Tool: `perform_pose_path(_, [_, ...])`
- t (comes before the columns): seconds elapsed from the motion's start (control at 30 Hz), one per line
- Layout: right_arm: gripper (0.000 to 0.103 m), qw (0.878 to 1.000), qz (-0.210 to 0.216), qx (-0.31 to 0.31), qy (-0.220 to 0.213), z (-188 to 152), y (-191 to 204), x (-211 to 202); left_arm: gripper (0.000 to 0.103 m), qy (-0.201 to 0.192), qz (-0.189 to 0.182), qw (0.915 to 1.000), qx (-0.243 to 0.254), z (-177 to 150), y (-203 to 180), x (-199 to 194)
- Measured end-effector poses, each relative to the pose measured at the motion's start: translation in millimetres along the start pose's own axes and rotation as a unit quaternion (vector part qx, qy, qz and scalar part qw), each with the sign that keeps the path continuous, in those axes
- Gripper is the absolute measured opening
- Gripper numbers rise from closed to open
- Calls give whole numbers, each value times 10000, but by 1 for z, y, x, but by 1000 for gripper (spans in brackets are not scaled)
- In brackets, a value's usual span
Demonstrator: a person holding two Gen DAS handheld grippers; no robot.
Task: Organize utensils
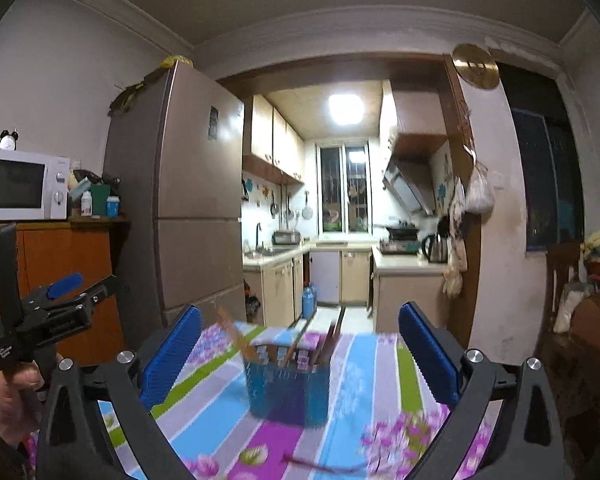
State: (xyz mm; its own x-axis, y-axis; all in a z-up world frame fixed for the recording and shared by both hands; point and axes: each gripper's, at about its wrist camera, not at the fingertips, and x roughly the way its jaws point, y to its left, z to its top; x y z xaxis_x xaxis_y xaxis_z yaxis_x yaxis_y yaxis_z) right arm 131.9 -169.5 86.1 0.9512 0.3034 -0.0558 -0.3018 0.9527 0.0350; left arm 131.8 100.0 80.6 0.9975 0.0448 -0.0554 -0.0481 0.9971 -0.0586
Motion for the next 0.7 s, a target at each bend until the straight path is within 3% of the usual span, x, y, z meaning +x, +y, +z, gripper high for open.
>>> perform_pose_path(0.27, [98, 9994, -70, 22, 335, -45, 16, -13, 98, 275, -123, 9995, 129, -37, -8, -20])
perform_pose_path(0.7, [98, 9985, 30, 80, 533, -70, 27, -26, 98, 473, -358, 9978, 283, -68, -22, -49])
